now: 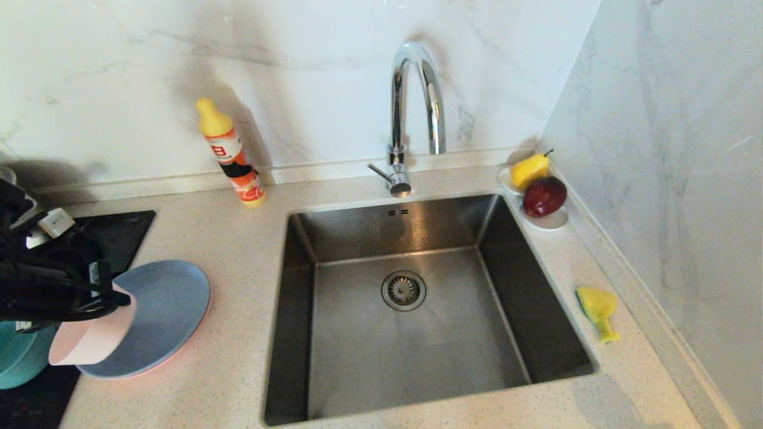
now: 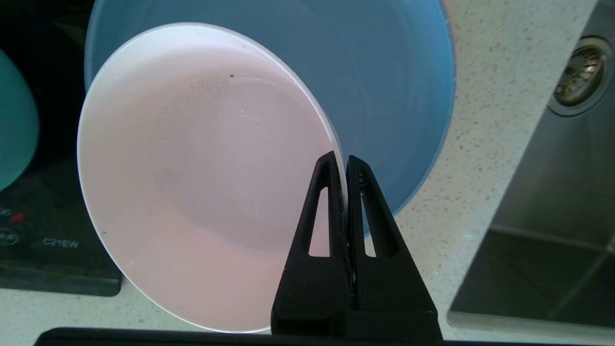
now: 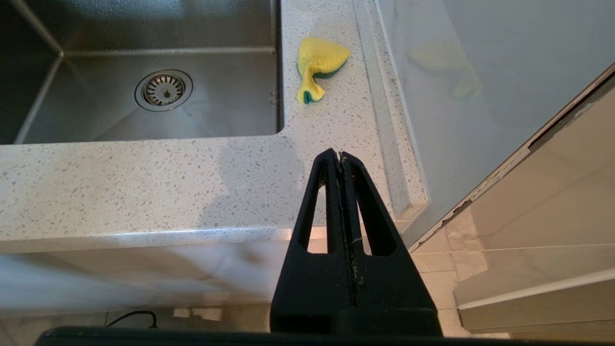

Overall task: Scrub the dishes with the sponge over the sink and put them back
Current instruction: Place the bowl on the plate

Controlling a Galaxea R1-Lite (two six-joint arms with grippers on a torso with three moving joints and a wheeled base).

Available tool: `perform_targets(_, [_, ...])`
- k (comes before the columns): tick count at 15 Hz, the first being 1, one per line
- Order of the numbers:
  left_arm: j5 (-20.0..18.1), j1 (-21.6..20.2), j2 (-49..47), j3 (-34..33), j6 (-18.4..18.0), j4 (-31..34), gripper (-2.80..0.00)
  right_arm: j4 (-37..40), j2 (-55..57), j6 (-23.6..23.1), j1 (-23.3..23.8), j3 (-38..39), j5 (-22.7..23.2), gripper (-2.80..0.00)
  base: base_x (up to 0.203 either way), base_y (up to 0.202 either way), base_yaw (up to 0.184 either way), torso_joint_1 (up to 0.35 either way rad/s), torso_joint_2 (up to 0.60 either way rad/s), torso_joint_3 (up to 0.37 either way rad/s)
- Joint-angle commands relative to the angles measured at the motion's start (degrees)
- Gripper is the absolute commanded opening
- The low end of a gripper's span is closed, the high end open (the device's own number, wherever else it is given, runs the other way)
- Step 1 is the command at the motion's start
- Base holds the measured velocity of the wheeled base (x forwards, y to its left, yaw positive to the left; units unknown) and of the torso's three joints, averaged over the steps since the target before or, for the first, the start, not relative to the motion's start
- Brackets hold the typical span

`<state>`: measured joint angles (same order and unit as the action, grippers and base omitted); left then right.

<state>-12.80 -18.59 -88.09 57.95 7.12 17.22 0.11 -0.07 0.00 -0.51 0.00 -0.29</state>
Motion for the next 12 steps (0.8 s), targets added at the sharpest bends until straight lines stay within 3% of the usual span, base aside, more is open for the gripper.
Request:
perform_targets(1, [0.3,0.6,-0.4,-1.6,0.1,-1.1,-2.8,0.1,-0.1,0.1,0.0,0.0,0.0,-2.8,0.0,0.0,0.0,0.0,0.0,0.0])
perform_targets(12, [0.8,2.1,0.0,-3.1,1.5,-2.5,-2.8,0.0,-0.1,0.0,0.0,0.0,0.0,-2.8,0.0,0.0,0.0,0.0,0.0,0.0])
